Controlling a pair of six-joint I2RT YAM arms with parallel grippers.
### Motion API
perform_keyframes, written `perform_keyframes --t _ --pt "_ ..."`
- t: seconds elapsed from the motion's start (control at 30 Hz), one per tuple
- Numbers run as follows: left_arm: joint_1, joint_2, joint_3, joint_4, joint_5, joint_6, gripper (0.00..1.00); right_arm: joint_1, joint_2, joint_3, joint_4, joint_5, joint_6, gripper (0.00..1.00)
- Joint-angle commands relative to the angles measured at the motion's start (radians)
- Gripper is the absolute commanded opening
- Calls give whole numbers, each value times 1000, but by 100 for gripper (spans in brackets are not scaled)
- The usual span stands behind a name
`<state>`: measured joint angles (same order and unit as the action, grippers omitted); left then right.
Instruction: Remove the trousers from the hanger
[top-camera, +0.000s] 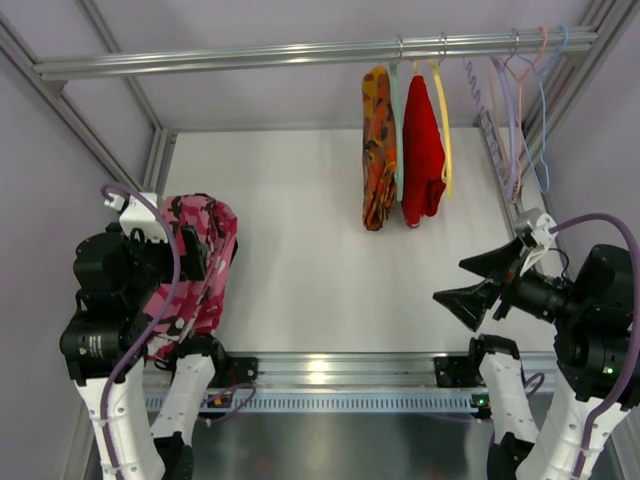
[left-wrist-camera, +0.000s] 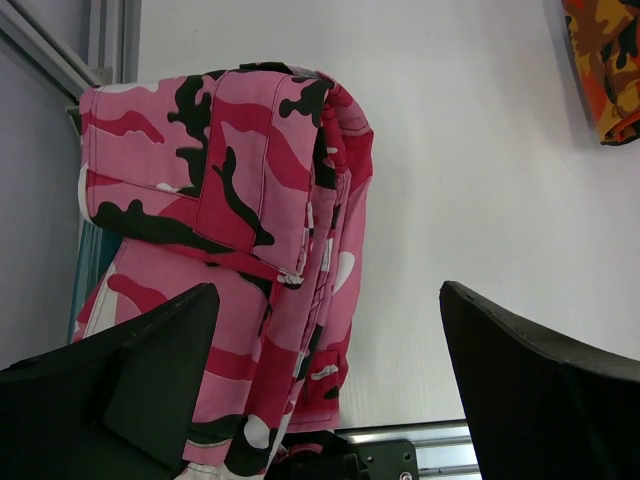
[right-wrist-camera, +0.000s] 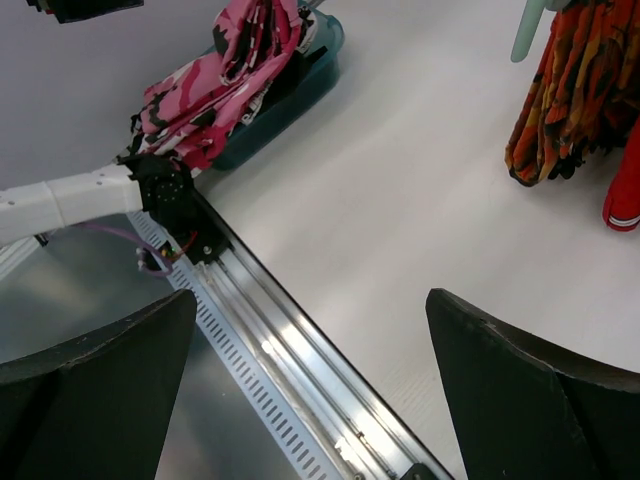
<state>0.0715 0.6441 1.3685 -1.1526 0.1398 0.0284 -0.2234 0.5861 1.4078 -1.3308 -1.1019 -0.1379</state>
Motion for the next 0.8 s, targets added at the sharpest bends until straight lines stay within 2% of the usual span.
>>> perform_keyframes --t 0.0,0.2,0.47,0.57,0.67,0.77 --pt "2 19 32 2 -3 -10 98 -8 1 22 4 -22 20 100" --pt "1 42 30 19 6 -25 98 -62 109 126 85 -73 70 99" --pt "1 68 26 40 -5 -25 98 -60 279 201 410 -38 286 99" --pt "1 75 26 53 -14 -53 98 -7 339 206 522 51 374 99" --pt "2 88 26 68 -32 -59 98 126 417 250 564 188 402 99" --pt "1 109 40 70 -55 -51 98 333 494 302 576 327 411 99"
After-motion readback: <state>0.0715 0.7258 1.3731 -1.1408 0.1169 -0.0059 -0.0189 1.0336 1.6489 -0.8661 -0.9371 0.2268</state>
